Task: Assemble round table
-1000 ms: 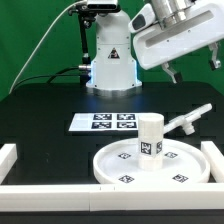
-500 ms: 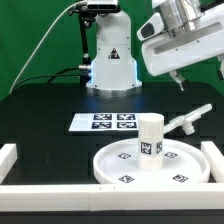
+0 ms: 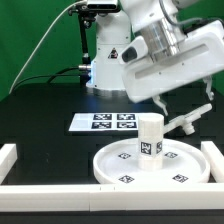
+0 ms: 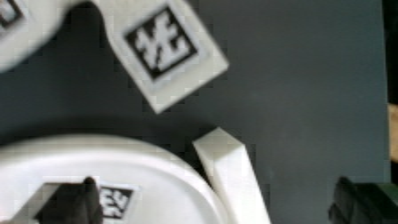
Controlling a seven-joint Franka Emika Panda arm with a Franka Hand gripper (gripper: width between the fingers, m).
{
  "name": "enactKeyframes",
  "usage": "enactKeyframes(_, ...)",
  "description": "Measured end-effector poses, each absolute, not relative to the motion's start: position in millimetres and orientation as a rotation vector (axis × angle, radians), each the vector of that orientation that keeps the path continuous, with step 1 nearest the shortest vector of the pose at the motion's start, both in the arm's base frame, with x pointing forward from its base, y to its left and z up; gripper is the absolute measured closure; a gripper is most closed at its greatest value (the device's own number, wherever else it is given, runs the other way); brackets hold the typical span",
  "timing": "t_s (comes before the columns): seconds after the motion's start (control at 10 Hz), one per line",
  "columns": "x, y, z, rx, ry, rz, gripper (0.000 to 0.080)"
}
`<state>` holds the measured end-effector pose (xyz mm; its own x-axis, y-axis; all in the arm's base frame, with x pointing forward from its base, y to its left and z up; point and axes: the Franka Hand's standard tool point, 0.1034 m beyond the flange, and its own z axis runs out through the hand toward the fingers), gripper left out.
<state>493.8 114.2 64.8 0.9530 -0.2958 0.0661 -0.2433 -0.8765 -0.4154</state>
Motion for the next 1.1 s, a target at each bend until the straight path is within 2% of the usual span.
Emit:
enactKeyframes(0.1,488.7,107.0,58.3,-2.712,0.46,-0.233,0.0151)
enactKeyframes(0.3,491.7,110.2,62.1,-2.717,0.439,-0.219,0.0151)
enactKeyframes(0.7,464.6,109.9,61.3,-2.648,0.436,0.028,0.0151)
enactKeyframes(1.1,463.6,108.6,59.2,-2.653,0.436,0.029,0.0151)
